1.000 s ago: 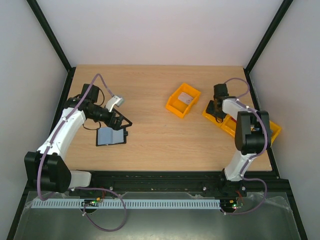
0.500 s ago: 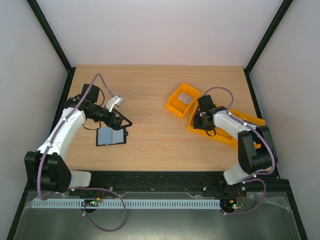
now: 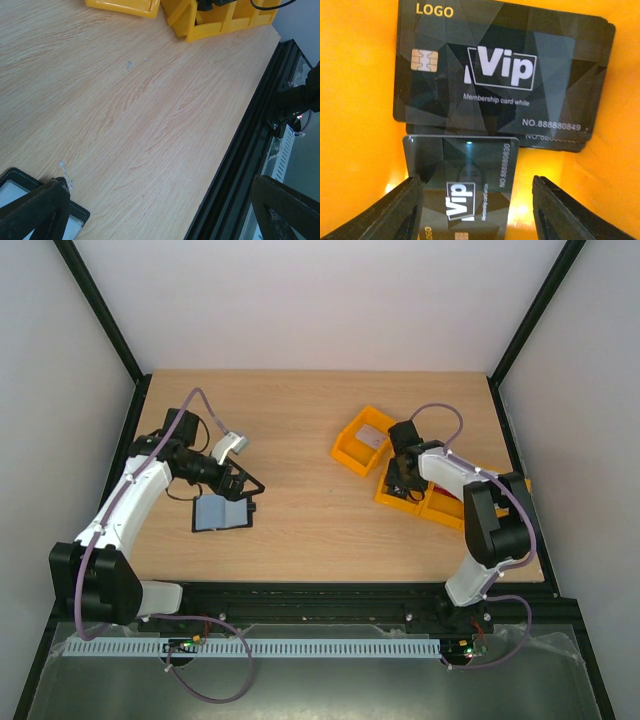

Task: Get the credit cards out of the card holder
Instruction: Pick up the credit card from the storage box.

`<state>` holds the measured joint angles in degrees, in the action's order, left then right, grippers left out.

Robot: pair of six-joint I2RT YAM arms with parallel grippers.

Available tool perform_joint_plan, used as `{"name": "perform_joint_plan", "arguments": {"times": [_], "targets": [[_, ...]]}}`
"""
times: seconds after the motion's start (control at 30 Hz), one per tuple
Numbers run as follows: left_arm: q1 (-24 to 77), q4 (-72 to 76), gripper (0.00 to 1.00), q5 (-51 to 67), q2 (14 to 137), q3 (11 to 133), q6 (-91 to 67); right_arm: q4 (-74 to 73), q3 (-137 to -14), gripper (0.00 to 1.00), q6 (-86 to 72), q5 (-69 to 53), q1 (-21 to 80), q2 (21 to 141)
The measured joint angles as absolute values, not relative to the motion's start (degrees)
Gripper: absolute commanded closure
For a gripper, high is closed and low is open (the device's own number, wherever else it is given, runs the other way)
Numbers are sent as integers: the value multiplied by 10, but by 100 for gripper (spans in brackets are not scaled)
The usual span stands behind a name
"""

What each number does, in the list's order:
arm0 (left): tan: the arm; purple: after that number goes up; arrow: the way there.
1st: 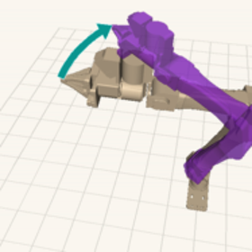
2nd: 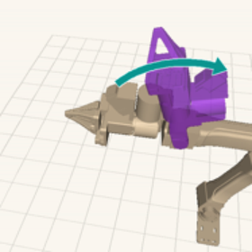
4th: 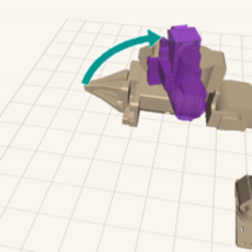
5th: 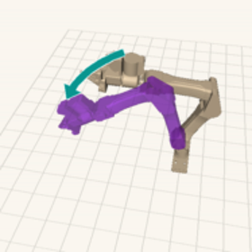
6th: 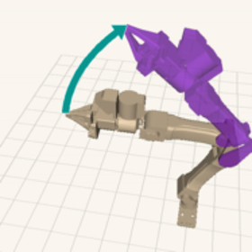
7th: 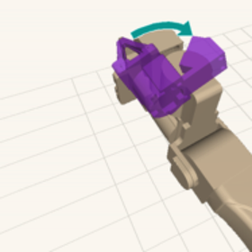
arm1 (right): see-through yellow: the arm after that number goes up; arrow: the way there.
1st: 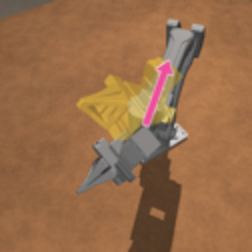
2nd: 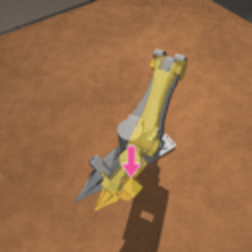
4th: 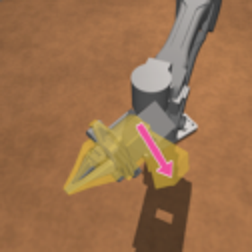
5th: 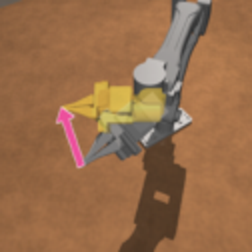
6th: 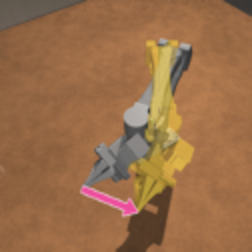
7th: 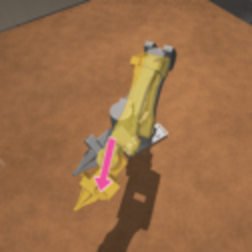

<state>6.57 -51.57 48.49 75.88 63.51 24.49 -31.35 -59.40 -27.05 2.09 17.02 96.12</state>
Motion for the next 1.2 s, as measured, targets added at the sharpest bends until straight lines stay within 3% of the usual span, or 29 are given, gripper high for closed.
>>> {"name": "perform_joint_plan", "arguments": {"times": [0.37,0.67,0.97,1.2], "targets": [[69,-516,1,485,759,635,247,-241,-568,42,-329,-36,164,982],[69,-516,1,485,759,634,247,-204,-553,65,-339,-98,164,980],[69,-516,1,485,759,633,250,-196,-548,97,-350,-144,164,941],[69,-516,1,485,759,633,251,-201,-549,98,-350,-129,165,936]]}}
